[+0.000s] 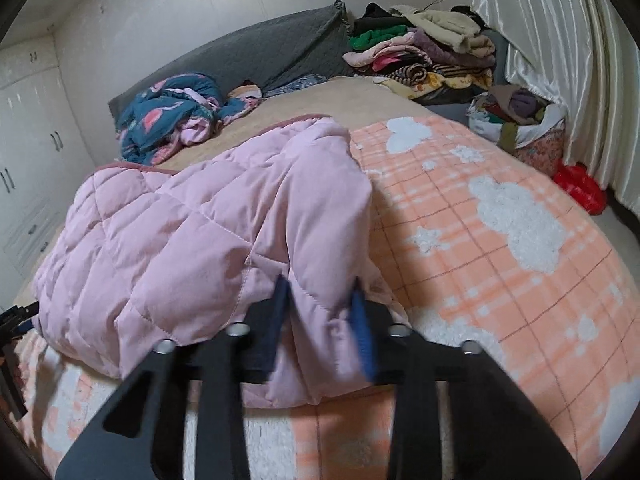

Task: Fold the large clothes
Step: 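Lower the folded hem onto the jacket and open both tools, then press the folded edge flat with the left tool and withdraw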

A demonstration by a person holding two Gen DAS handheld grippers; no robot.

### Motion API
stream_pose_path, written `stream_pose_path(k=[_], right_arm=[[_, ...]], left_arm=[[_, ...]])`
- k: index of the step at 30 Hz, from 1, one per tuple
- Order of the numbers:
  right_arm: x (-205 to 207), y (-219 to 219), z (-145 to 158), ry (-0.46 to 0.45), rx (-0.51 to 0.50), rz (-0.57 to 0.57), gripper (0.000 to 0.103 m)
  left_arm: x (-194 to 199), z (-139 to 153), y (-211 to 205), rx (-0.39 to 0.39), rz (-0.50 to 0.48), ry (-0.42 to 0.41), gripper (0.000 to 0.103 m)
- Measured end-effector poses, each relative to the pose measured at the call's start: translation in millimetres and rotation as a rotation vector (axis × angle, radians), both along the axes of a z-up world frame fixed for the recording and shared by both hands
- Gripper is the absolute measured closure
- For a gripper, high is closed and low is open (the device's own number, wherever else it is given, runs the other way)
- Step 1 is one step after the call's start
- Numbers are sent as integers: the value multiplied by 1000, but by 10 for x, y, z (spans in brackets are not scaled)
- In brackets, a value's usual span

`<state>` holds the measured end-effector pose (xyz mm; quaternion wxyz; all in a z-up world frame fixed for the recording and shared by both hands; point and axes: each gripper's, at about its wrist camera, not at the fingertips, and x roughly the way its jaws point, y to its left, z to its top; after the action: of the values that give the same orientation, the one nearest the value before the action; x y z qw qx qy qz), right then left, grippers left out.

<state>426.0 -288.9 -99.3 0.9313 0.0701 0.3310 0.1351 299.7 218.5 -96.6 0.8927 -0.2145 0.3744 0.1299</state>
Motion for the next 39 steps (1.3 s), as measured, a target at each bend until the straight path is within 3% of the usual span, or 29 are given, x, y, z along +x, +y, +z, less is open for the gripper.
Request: stream_pose_path(k=[1,4,10,17,23,24,25,27,35,39], right_arm=[[8,19,30,-6,-6,-2,84],[117,134,192,-29,-59,-22,88],[555,309,428,-5,-85,-104,88],[883,431,49,107,-166,-172,87],[743,348,-22,89,-158,-180,64],[696,302,-4,88,-135,-177,55],[637,261,28,83,-107,-173,39],[528,199,95,68,-57,-156,23],[104,133,405,0,30,-87,7],[-93,138,523,-29,68,-68,6]], left_arm=[[22,39,-31,20,6,6,72],[92,186,-74,69,8,-20,84],[261,305,6,92,14,-65,85],[396,211,41,102,-10,-52,85],[369,247,-17,147,-12,-37,82],[359,259,-19,150,-12,-35,81],[340,277,-27,152,-11,-35,81],[316,310,-39,156,-8,-32,77],[162,500,-202,210,-28,-49,56],[67,601,-238,215,-24,-65,38]])
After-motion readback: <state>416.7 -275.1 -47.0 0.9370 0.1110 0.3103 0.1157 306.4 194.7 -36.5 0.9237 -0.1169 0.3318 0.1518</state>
